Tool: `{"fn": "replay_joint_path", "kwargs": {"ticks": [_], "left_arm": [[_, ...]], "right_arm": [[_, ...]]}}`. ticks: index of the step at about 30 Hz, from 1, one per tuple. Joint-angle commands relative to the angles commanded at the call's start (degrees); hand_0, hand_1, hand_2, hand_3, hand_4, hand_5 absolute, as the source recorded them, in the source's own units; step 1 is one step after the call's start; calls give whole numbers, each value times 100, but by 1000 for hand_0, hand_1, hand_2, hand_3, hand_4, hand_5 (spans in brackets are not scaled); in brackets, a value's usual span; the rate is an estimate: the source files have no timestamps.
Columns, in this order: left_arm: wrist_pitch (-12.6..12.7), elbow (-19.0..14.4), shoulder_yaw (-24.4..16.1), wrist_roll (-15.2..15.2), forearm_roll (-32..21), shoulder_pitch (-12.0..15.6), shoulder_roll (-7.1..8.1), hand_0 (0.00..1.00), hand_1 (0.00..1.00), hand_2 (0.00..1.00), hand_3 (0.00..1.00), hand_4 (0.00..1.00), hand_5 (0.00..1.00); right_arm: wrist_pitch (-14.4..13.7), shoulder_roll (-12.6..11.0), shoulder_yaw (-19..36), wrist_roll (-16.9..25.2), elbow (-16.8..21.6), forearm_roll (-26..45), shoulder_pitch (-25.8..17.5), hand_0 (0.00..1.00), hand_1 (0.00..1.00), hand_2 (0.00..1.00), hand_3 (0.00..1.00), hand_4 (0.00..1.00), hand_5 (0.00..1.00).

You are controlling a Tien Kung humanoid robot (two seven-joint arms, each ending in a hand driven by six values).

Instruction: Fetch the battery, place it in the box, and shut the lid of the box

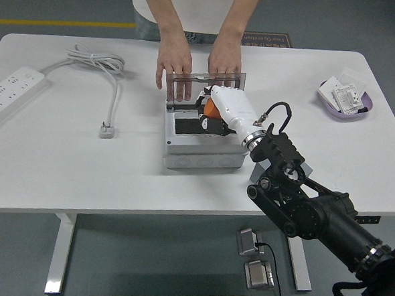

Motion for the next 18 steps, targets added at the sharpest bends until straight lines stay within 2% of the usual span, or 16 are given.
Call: {"fn": "replay_joint_path", "kwargs": {"ticks": [1,6,7,18], "left_arm": [[-1,0,-4,-1,6,-4,0,644,635,532,631,740,110],[-8,0,-2,-4,12,-11,-4,644,635,532,631,740,110],[-10,0,-3,-3,14,-11,-6,644,635,532,630,741,111],[-27,0,6,-26,26,-24,-16,643,634,532,630,740,112]], "right_arm": [[-7,-1,1,9,-10,9,-6,608,567,626,771,539,306],[-33,-2,14,37,-37,40,-24,608,567,626,771,539,306],[-37,-1,17,42,-41,42,-25,661,611,662,859,705,362],[-88,-1,56,97,-87,54,-42,671,614,661,864,744,388]]}}
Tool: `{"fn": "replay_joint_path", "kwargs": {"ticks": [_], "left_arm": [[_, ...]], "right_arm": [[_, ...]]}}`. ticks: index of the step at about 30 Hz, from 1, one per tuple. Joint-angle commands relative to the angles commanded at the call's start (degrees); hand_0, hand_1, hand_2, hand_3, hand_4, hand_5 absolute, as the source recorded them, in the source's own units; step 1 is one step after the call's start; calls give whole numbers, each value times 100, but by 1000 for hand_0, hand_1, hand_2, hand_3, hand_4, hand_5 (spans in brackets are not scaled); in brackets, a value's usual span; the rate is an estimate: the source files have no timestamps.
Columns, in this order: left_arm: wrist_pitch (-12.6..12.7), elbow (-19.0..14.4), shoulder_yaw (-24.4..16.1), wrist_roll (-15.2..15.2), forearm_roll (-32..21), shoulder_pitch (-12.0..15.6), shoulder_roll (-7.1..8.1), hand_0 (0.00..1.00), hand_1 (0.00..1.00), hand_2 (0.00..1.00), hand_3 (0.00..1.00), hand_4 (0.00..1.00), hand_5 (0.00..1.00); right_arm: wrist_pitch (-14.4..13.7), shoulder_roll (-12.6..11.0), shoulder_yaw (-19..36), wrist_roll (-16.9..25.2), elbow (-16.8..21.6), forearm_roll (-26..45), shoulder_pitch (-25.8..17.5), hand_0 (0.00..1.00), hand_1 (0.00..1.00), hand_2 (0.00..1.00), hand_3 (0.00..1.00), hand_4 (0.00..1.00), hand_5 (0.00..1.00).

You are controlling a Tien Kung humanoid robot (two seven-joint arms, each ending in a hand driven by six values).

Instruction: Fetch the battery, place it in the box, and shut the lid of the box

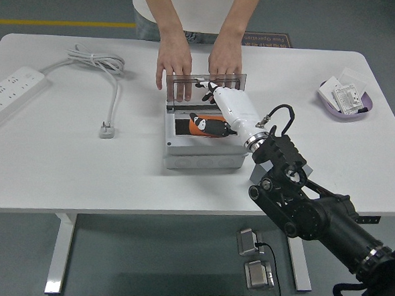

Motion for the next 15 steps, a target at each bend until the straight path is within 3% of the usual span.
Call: {"fn": "replay_joint_path", "kwargs": {"ticks": [8,15], "left_arm": [[-6,0,12,6,-13,6,-6,643,634,532,630,741,111],[-2,0,8,14,-37,15,-22,644,634,532,630,740,110]], "right_arm": [[21,-43,25,-44,171,55,-20,676,610,657,864,757,389],[155,-225,6,-246,818,208,-82,676,601,646,853,760,388]]}}
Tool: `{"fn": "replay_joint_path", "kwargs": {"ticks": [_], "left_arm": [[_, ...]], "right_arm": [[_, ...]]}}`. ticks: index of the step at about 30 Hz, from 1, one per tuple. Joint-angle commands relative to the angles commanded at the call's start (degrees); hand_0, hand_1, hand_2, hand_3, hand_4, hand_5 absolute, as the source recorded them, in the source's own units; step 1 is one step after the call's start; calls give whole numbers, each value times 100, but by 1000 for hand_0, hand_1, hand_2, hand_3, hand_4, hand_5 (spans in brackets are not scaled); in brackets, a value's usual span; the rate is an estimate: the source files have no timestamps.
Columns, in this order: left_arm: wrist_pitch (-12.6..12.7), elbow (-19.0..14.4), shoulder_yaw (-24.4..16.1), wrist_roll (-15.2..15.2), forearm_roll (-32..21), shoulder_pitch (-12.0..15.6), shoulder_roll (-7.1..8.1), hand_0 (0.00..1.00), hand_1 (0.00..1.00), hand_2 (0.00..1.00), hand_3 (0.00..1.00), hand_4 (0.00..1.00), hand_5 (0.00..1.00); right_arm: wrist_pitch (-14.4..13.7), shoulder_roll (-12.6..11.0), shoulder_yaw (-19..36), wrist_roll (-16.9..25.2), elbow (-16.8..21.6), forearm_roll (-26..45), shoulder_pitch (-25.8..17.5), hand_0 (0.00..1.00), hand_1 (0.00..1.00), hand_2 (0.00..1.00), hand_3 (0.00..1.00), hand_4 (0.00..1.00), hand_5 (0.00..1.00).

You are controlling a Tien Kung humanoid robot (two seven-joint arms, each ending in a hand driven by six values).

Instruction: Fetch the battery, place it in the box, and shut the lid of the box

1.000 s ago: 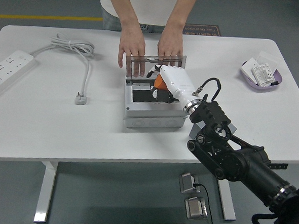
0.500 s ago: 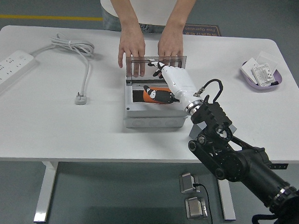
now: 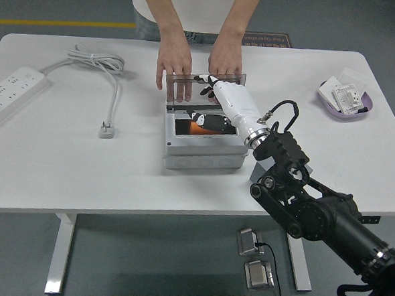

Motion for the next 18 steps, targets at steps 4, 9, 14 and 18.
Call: {"fn": "replay_joint_path", "kwargs": {"ticks": [4,9,14,18], "left_arm": [[1,0,-9,2,-2,-1,-3,644,634,532,630,739,110],[-3,0,-35,-15,37,-37,17,644,634,532,630,739,110],[-15,0,-47,-19,78,-64,50,644,634,532,630,740,108],[-27,0,-56,-5,105,-83,97,644,633,532,630,742,104]], "right_arm": [[33,-108,-30,-54,300,85,48,675,596,640,843,766,391],[94,-196,-69,-87,324,178,282,675,596,640,843,766,391],[219,-309,-128,-103,66,254,670,625,545,609,803,772,402],[369,-374,-214,-61,-355,411,1044,627,544,607,790,773,401]]}}
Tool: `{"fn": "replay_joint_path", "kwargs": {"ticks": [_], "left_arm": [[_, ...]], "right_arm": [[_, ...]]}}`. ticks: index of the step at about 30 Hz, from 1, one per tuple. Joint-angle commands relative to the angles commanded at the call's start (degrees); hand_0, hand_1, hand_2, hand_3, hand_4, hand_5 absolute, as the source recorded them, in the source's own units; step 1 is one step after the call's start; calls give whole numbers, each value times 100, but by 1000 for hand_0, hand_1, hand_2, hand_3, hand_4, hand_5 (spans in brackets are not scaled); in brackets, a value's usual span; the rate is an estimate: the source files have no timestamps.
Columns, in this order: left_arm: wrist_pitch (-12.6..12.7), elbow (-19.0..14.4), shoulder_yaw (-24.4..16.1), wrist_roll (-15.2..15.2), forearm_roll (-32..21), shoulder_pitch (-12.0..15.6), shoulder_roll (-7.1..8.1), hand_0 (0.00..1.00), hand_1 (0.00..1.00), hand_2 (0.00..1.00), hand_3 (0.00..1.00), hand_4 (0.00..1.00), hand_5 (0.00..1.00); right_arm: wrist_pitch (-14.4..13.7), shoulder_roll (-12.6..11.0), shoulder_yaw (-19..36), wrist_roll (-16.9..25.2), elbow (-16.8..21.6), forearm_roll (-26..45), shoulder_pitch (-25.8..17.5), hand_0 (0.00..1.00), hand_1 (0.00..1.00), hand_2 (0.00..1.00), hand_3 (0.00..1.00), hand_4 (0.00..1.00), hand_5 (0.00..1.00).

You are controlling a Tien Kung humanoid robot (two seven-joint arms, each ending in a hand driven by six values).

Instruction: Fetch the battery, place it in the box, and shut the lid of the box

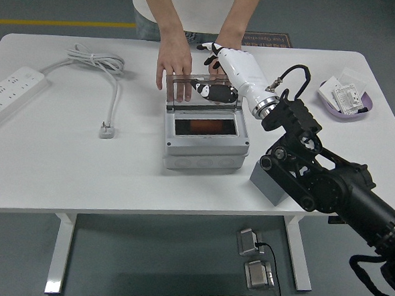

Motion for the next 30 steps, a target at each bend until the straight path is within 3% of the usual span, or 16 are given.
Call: {"fn": "replay_joint_path", "kwargs": {"ticks": [9,10,13,18,30], "left_arm": [[-15,0,-18,-10,47,-61,82,644,633,532,630,741,100],[-19,0,-16,-11,53,-62,82,644,633,533,630,741,97],[-33,0,-6,-8,68,-58,76,644,633,533,630,741,97],[-37,0,0,-5,75,-48,61,644,633,532,630,740,96],[-22,0,-38,-1,95,-57,43,644,633,533,630,739,94]], "right_arm": [[90,59,-90,166,-991,261,312,672,582,634,774,787,426],[87,75,-86,174,-1056,252,295,714,605,650,778,921,588],[71,108,-95,186,-1139,249,233,714,605,650,778,921,588],[37,98,-141,155,-978,228,119,716,608,654,780,926,594],[-36,-142,-559,203,1,309,-247,716,608,652,777,922,592]]}}
